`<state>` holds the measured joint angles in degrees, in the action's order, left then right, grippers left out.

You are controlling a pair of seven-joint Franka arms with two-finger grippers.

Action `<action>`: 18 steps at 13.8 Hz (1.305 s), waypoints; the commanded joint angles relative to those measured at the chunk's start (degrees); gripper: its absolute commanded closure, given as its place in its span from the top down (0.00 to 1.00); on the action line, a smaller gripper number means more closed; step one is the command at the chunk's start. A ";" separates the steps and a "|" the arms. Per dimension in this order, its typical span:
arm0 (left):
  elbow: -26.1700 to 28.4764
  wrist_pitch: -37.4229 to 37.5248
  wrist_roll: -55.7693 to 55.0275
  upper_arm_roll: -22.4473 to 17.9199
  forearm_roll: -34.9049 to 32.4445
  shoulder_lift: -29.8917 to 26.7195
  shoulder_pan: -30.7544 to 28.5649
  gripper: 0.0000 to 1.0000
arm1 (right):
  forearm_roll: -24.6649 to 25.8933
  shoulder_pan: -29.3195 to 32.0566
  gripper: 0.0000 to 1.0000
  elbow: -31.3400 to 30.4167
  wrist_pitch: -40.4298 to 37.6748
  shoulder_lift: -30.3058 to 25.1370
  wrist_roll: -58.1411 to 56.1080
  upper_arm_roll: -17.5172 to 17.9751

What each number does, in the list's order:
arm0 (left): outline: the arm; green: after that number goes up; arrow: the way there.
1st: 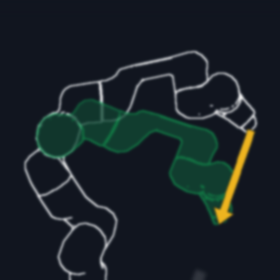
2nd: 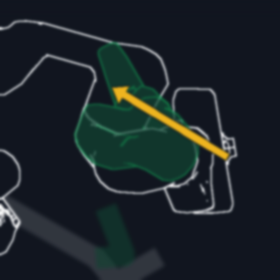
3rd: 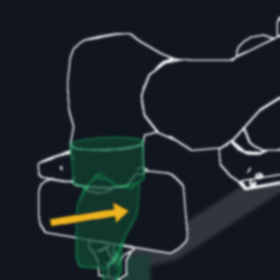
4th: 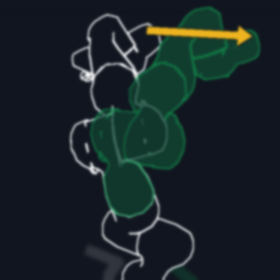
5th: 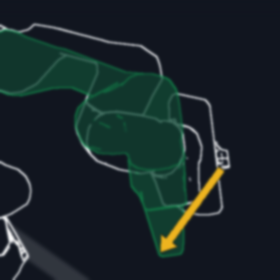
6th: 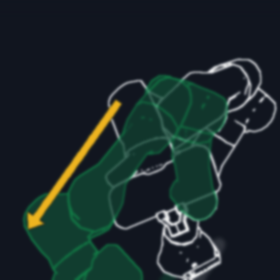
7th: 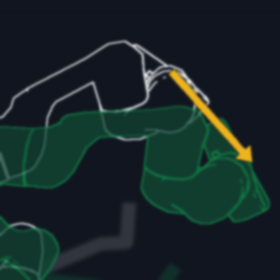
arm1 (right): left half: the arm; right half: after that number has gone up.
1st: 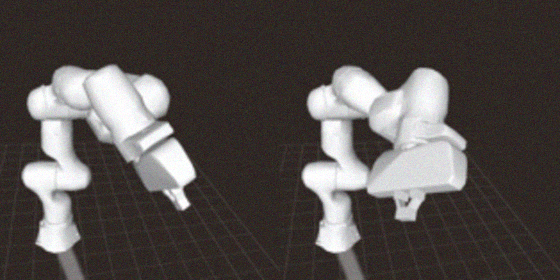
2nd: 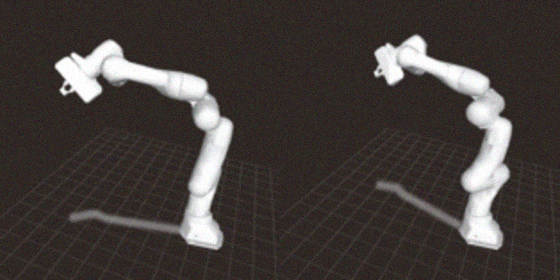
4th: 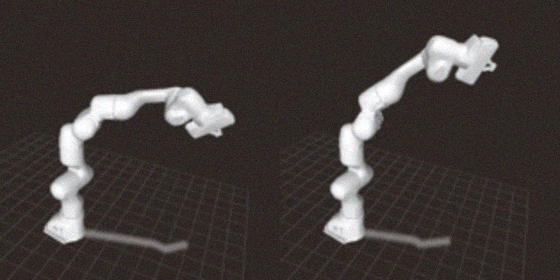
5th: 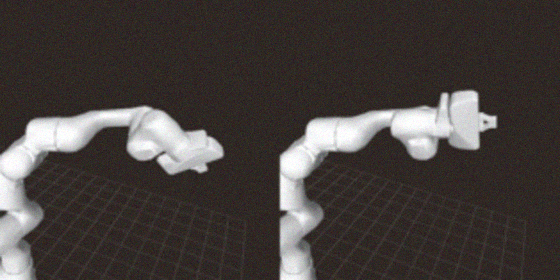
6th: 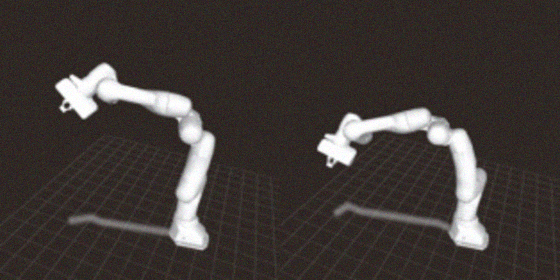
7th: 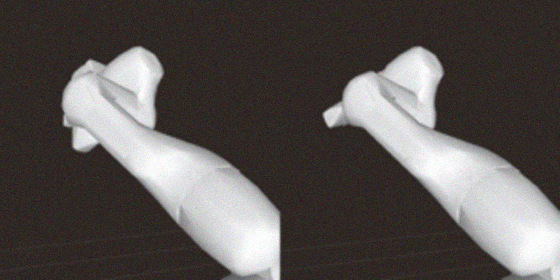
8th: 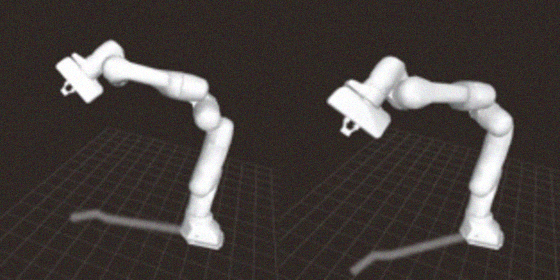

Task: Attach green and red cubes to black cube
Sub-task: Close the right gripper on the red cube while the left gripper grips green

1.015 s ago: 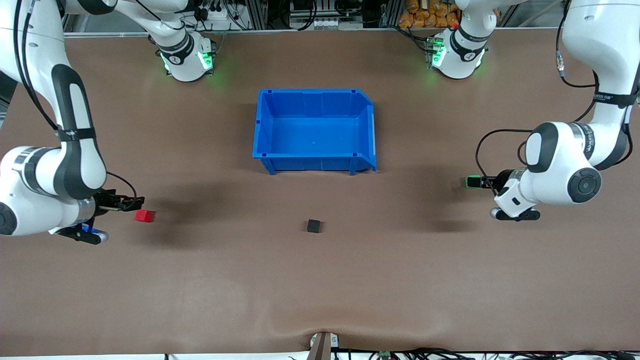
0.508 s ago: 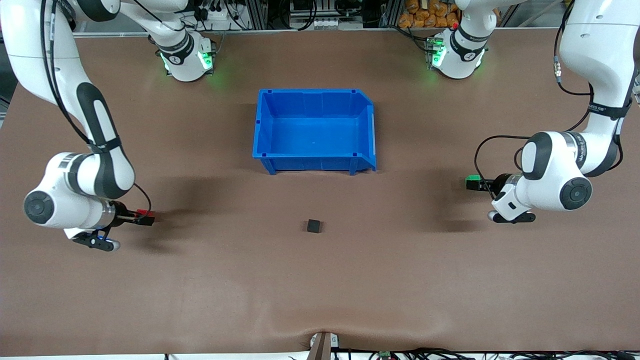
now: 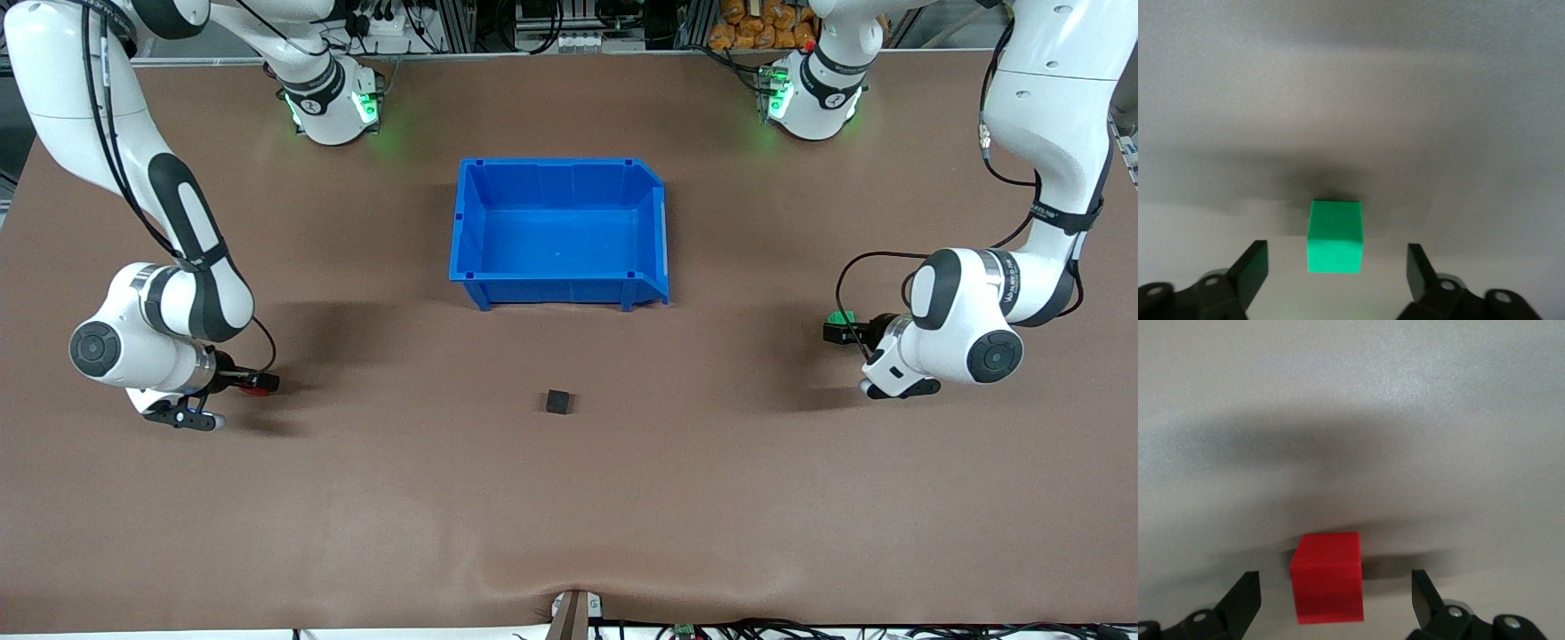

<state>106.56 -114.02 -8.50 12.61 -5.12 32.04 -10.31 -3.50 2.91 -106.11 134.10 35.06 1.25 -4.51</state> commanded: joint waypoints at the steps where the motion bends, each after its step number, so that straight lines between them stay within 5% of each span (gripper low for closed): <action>1: -0.39 -0.06 -1.17 0.14 -1.47 0.74 -0.15 0.85 | 0.51 1.05 1.00 -1.81 0.37 -1.31 -0.90 0.72; 2: -0.39 -0.06 -1.26 0.23 -1.47 1.09 0.03 0.83 | 0.51 0.96 1.00 -1.81 0.37 -1.31 -0.90 0.73; 5: -0.48 -0.06 -1.26 0.23 -1.47 1.80 0.03 0.78 | 0.51 1.05 0.56 -1.73 0.37 -1.22 -1.95 0.73; 6: -0.65 -0.06 -1.26 0.14 -1.47 1.88 0.03 0.76 | 0.51 1.14 0.37 -1.64 0.37 -1.22 -2.13 0.73; 7: -0.74 -0.06 -1.26 0.14 -1.64 2.15 0.03 0.74 | 0.51 1.05 0.01 -1.55 0.28 -1.22 -2.13 0.73; 12: -1.01 -0.41 -1.34 0.23 -2.35 3.11 -0.15 0.66 | 0.51 0.44 0.00 -0.68 -0.07 -1.48 -4.04 0.73; 18: -1.10 -0.41 -1.34 0.31 -2.35 3.12 -0.06 0.31 | 0.51 -0.35 0.00 3.72 -1.56 -3.24 -26.52 0.90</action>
<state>106.26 -114.51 -8.60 12.59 -5.94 34.78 -10.33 -3.36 2.75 -102.73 134.06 34.09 -18.61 -4.10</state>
